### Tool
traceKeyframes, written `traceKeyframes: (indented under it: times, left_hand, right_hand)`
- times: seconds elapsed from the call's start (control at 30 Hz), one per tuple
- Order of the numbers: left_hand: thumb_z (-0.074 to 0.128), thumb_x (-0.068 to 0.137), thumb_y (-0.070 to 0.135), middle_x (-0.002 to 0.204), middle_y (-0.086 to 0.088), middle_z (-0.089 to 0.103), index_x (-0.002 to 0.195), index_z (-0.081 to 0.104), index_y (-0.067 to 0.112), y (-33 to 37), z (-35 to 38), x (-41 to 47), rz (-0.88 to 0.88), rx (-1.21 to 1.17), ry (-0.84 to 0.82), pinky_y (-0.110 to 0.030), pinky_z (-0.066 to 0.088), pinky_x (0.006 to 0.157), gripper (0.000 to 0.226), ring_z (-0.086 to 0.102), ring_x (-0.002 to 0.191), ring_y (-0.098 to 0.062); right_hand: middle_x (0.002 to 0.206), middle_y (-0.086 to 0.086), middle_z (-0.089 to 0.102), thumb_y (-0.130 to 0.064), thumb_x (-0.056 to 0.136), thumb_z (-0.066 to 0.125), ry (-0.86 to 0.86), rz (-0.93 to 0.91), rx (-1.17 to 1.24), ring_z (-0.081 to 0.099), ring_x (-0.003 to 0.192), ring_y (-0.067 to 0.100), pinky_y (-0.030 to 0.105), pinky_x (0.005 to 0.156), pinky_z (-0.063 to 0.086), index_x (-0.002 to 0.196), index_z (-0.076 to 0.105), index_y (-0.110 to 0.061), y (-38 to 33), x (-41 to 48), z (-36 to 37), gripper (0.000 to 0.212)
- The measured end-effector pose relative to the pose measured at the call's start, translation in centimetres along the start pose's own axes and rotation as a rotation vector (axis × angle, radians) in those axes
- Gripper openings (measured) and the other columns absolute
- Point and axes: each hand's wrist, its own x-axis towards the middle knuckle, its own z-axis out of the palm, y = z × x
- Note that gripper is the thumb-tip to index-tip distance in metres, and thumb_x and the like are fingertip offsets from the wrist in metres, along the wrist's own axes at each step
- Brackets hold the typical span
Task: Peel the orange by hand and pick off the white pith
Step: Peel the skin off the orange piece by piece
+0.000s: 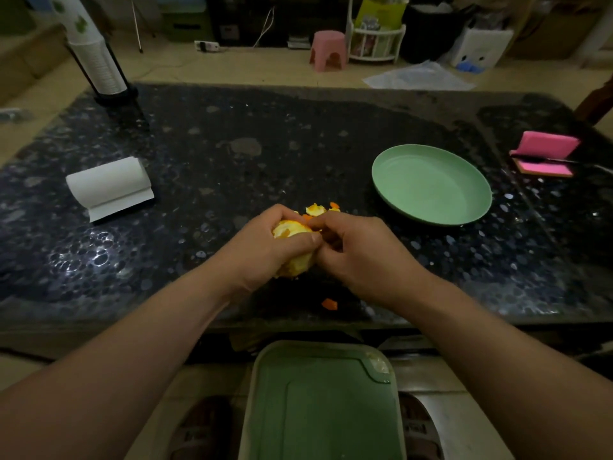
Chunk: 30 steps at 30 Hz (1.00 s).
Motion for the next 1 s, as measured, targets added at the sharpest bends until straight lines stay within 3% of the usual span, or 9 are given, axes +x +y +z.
traceKeyframes:
  times: [0.13,0.4,0.57,0.7,0.83,0.93,1.0]
  left_hand:
    - [0.08,0.09,0.022,0.101,-0.009,0.071,0.116,0.067,0.016,0.0,0.1,-0.1,0.036,-0.033,-0.003,-0.026,0.054,0.059,0.03,0.067,0.076,-0.013]
    - [0.077,0.092,0.019,0.101,-0.008,0.07,0.119,0.065,0.013,0.1,-0.2,-0.4,0.051,-0.059,-0.042,-0.026,0.056,0.062,0.03,0.068,0.077,-0.012]
    - [0.08,0.081,0.045,0.101,-0.006,0.073,0.11,0.07,0.022,0.3,-0.5,-0.2,0.014,-0.128,-0.018,-0.037,0.057,0.072,0.038,0.07,0.085,-0.019]
    - [0.065,0.096,0.06,0.095,-0.003,0.073,0.114,0.07,0.016,0.8,0.2,-0.3,-0.064,-0.207,-0.022,-0.04,0.052,0.077,0.048,0.067,0.088,-0.022]
    - [0.054,0.107,0.043,0.098,-0.003,0.079,0.116,0.075,0.016,1.7,0.2,-0.8,-0.221,-0.268,-0.094,-0.029,0.06,0.069,0.036,0.075,0.081,-0.014]
    - [0.054,0.108,0.031,0.092,-0.005,0.076,0.118,0.072,0.009,1.4,-0.1,-0.8,-0.201,-0.295,-0.094,-0.025,0.056,0.058,0.03,0.072,0.073,-0.012]
    - [0.055,0.107,0.028,0.083,-0.003,0.072,0.111,0.069,0.01,1.2,-0.1,-0.8,-0.17,-0.26,-0.076,-0.024,0.053,0.053,0.023,0.068,0.066,-0.01]
  right_hand:
    - [0.086,-0.008,0.072,-0.034,0.096,0.065,0.053,-0.021,-0.016,0.066,0.074,0.01,0.044,0.07,0.058,0.125,0.07,-0.029,-0.2,0.0,0.0,0.03]
    - [0.089,-0.008,0.075,-0.03,0.097,0.067,0.063,-0.038,0.016,0.069,0.077,0.007,0.043,0.072,0.06,0.125,0.071,-0.028,0.1,0.0,-0.2,0.028]
    - [0.088,-0.011,0.072,-0.032,0.104,0.062,0.037,-0.023,0.05,0.067,0.076,0.006,0.039,0.07,0.058,0.125,0.069,-0.033,-0.1,0.0,-0.3,0.022]
    - [0.082,-0.008,0.068,-0.026,0.101,0.057,0.098,-0.079,-0.071,0.063,0.072,0.015,0.046,0.067,0.054,0.117,0.07,-0.022,-0.6,-0.3,0.2,0.021]
    - [0.093,0.0,0.071,-0.019,0.1,0.056,0.131,-0.152,-0.218,0.064,0.08,0.021,0.043,0.071,0.053,0.114,0.071,-0.015,-1.3,-0.8,0.9,0.021]
    - [0.095,-0.005,0.07,-0.02,0.101,0.057,0.094,-0.124,-0.197,0.063,0.082,0.015,0.032,0.069,0.048,0.12,0.071,-0.02,-1.8,-0.7,0.7,0.023]
    - [0.09,-0.008,0.069,-0.023,0.1,0.059,0.049,-0.074,-0.131,0.063,0.079,0.011,0.034,0.07,0.053,0.117,0.072,-0.022,-1.8,-0.6,0.4,0.021]
